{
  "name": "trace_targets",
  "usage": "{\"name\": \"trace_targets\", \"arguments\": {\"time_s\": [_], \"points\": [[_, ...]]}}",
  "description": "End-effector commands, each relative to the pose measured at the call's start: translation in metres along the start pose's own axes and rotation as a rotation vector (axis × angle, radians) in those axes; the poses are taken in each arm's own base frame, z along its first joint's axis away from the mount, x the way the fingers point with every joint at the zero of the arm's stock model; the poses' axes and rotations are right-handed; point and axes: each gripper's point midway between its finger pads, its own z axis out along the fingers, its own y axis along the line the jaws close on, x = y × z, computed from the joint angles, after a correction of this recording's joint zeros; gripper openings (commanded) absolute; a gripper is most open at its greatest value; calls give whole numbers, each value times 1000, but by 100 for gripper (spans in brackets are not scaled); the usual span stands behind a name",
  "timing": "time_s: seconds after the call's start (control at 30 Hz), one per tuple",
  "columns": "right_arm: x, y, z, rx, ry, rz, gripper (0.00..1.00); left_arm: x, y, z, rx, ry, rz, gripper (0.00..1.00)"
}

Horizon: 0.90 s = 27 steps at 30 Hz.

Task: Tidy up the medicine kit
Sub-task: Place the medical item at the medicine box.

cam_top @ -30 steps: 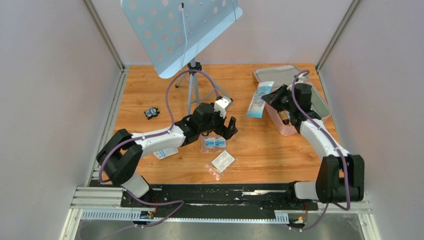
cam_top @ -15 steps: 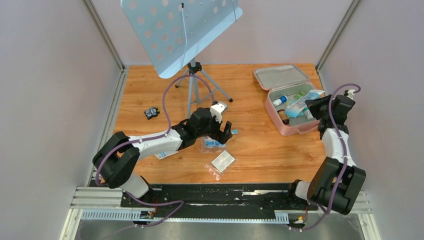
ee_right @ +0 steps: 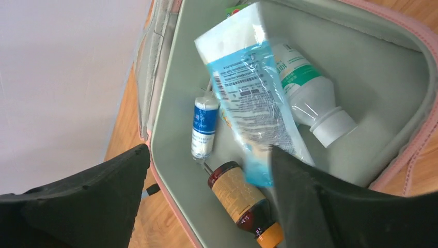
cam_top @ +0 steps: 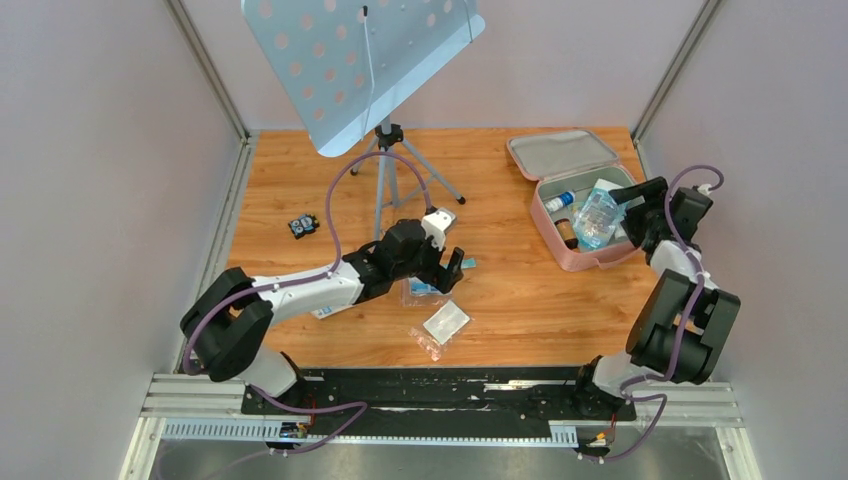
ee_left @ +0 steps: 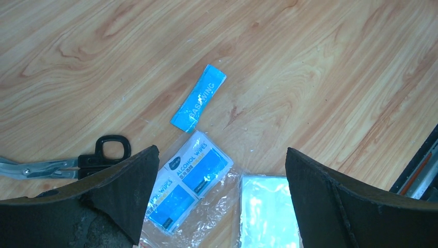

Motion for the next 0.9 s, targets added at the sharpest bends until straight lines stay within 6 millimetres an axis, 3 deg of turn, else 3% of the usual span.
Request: {"name": "trace_targets", "arguments": {"time_s": [0.0,0.17,0.3,0.4,0.53,0.63,0.77,0.87], "points": [[-27,27,-24,-49,-113,-49,87,-36,-5,-14,-9,-90,4,100],[-40,52,-62,-77,-194,-116,86,-42,-2,-28,-40,-103,-6,100],[-27,72,-86,-121,-179,-163,85,-46,2,-39,-70,-113,-18,100],[-1,94,-100,-196,-124,-210,84,-49,4,-49,-87,-130,-34,100],[61,121,-110,-285,8,-325,82,-43,8,-61,-111,-122,-55,100],[113,130,-116,-325,119,-415,80,-39,12,-68,-131,-117,-68,100],[189,123,-126,-373,339,-484,76,-34,20,-82,-184,-107,-96,100],[235,108,-130,-348,453,-545,73,-23,23,-89,-196,-86,-114,100]]}}
